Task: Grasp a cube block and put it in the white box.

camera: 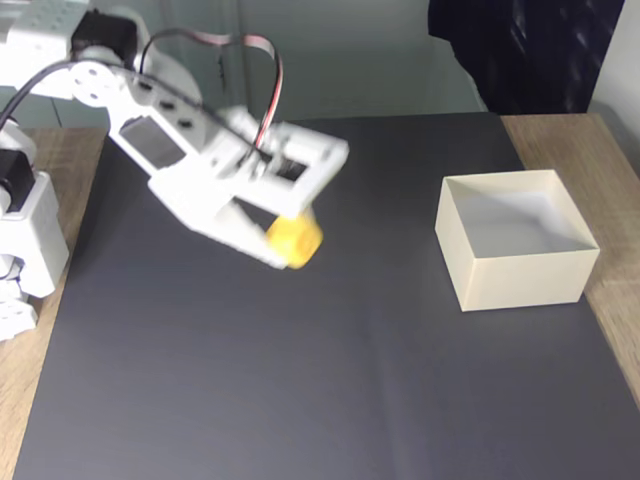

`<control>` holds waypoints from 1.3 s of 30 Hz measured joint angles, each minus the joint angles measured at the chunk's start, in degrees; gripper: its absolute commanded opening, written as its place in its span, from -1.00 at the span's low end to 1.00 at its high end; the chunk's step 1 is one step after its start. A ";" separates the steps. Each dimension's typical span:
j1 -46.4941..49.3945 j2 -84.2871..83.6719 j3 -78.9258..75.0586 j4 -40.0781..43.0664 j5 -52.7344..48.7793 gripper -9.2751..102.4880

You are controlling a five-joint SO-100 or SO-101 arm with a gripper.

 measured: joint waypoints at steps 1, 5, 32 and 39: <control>-0.62 -1.05 -1.23 -1.05 -0.44 -0.82; -2.72 -7.03 -7.91 -5.27 -1.41 -0.82; -6.77 -51.15 -46.93 -23.47 -2.99 -0.73; -6.50 -59.94 -56.25 -23.64 -4.04 -0.69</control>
